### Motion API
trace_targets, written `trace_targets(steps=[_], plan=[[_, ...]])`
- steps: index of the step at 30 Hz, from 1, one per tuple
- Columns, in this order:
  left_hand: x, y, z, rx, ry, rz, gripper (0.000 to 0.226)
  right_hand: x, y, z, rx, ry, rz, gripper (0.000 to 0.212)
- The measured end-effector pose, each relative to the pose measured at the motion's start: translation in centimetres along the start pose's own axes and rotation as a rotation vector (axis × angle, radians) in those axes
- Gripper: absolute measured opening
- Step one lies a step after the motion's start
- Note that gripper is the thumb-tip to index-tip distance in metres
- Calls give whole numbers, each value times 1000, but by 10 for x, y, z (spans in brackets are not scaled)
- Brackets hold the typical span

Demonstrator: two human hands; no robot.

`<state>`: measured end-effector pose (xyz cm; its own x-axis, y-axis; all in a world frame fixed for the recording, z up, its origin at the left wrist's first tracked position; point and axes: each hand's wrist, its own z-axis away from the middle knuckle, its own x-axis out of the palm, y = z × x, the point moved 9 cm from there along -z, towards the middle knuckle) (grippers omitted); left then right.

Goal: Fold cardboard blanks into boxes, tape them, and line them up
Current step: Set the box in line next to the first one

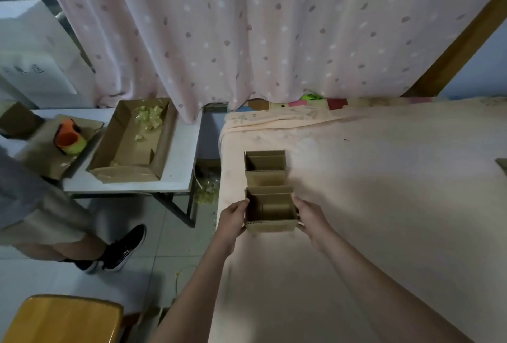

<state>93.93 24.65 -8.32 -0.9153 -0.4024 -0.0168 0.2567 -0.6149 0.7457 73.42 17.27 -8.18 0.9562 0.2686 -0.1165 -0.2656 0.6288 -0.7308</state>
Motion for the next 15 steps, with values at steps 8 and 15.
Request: trace_targets(steps=[8, 15], plan=[[3, 19, -67, -19, 24, -11, 19, 14, -15, -57, 77, -12, -40, 38], [8, 21, -105, -45, 24, 4, 13, 19, -19, -99, 65, -14, -64, 47]])
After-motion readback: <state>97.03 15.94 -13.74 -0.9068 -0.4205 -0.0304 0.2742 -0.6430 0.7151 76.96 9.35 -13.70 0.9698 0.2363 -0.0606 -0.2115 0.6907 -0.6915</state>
